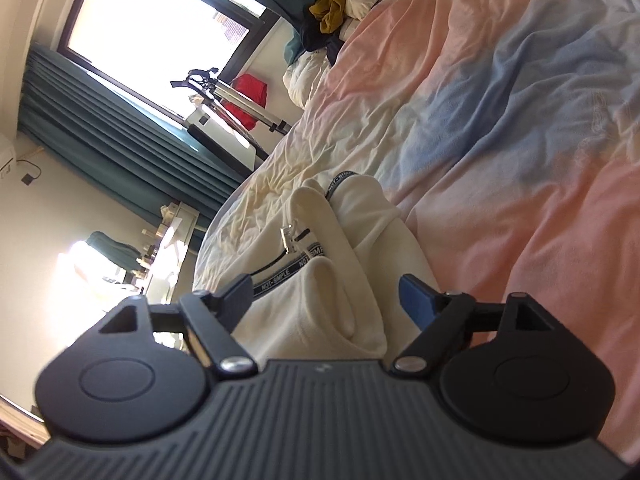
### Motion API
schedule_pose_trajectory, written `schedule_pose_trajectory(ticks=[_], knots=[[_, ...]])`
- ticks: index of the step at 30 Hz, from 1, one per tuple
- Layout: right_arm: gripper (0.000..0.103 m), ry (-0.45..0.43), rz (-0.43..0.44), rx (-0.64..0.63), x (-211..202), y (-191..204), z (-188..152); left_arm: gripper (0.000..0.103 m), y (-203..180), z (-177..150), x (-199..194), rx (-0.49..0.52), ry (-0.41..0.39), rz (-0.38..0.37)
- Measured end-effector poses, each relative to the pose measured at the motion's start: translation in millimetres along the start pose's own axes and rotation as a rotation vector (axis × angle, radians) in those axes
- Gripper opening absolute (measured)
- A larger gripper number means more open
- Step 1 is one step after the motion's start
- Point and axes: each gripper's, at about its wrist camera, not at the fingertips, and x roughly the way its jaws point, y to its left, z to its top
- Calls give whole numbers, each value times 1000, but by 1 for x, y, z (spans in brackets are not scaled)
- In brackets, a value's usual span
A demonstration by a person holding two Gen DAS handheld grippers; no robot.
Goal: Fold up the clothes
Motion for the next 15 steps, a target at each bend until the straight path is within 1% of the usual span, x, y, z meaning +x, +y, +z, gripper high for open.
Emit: schedule_pose_trajectory(ticks=[2,3,5,6,7,9,10,13,15], knots=[[84,42,-25,-18,7,-2,-1,82,27,6,6,-106,35,41],[84,63,-38,-27,11,-2,-1,82,37,8,9,-142,57,48],[85,115,-67,-62,21,-4,-2,82,50,8,18,-177,112,22],[85,144,-78,-82,28,-5,-3,82,54,7,22,-185,137,15],[85,152,-101,-96,33,-7,-4,83,54,4,26,-178,154,19],[91,168,-147,-121,43,-12,-5,87,53,-2,35,-174,174,30],[91,184,-149,-111,48,-16,-5,90,54,-4,39,-182,186,33],[93,233,-92,-43,60,-33,-6,94,60,-7,51,-233,213,26],[94,253,-18,-6,64,-38,-5,98,62,-7,60,-244,223,35]])
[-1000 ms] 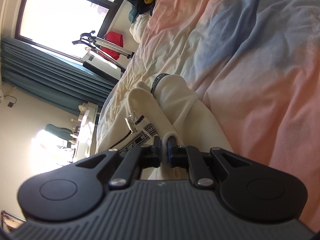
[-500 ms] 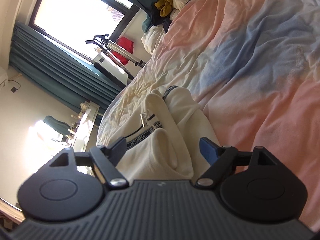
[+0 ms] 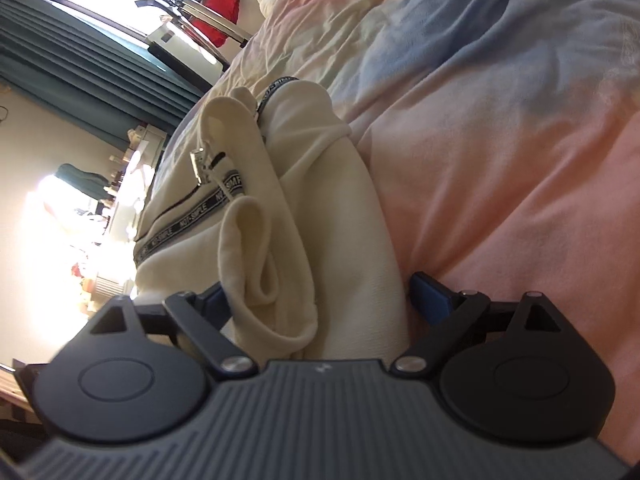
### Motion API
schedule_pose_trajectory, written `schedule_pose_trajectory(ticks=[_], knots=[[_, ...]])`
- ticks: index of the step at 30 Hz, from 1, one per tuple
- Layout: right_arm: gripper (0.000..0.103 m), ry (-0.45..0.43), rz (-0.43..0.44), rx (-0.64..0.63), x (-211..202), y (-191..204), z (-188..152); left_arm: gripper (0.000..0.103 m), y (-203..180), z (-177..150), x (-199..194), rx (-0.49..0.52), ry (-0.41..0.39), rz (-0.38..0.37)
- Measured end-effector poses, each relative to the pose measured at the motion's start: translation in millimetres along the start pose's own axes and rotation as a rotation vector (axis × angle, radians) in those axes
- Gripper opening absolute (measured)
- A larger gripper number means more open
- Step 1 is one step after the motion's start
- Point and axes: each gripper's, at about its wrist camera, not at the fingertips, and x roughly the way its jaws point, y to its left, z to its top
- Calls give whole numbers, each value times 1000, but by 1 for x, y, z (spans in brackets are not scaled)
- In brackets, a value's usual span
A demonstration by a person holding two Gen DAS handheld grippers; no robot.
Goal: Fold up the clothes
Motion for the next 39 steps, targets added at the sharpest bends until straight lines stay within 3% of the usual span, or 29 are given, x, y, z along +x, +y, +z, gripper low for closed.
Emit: schedule_pose_trajectory(ticks=[4,9,11,15,20,23,26,32,39], knots=[[94,-15,168,-25,-2,10,-2,101,9,2,8,-67,26,-9],[91,19,79,-100,11,18,-9,99,13,1,21,-122,64,-56],[74,18,32,-132,14,22,-11,95,12,0,24,-129,72,-57],[53,-2,3,-173,7,29,-14,86,7,-2,23,-119,59,-40],[42,-44,-12,-209,-5,44,-19,62,-10,-1,12,-78,22,0],[39,-77,16,-205,-15,56,-16,46,-21,5,4,-60,-1,26],[37,-115,44,-216,-27,73,-15,37,-36,12,-7,-18,-23,46],[36,-181,56,-244,-68,97,-13,33,-77,29,-30,28,-34,22],[36,-308,35,-241,-166,88,-9,32,-175,36,-48,136,-59,-72]])
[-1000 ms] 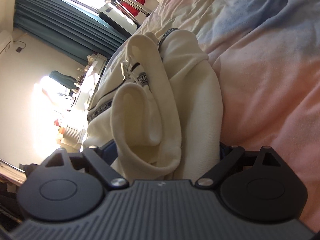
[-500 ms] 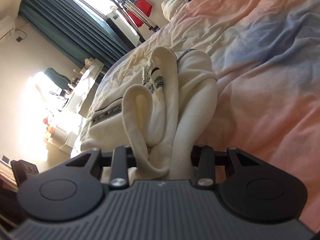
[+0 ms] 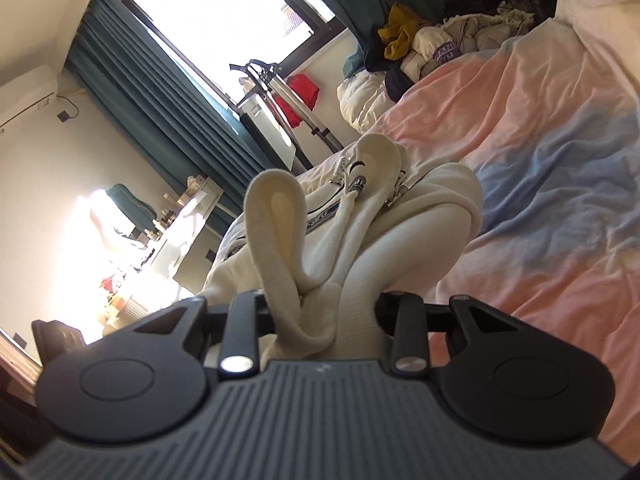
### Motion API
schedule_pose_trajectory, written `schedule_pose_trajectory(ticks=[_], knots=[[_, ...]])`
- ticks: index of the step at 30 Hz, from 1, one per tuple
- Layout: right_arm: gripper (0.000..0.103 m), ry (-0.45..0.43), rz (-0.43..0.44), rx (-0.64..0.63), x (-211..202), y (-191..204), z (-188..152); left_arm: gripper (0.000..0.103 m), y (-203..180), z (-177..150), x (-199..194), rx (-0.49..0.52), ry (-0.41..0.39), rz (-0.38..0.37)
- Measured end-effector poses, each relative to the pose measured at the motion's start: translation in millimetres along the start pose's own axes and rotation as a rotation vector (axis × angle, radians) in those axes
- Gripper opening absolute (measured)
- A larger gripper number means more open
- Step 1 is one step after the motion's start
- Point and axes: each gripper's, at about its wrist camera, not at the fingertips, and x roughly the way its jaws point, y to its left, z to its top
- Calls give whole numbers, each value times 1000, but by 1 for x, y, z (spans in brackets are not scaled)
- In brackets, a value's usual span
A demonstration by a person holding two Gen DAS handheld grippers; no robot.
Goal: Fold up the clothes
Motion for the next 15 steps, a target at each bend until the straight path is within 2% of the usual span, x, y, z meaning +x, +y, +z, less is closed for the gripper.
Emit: schedule_pose_trajectory(ticks=[8,15], knots=[[36,-197,-95,38,-146,-49,27,32,-157,2,18,142,-17,-172],[36,-371,-203,100,-262,-118,23,33,-302,-25,62,263,30,-341]])
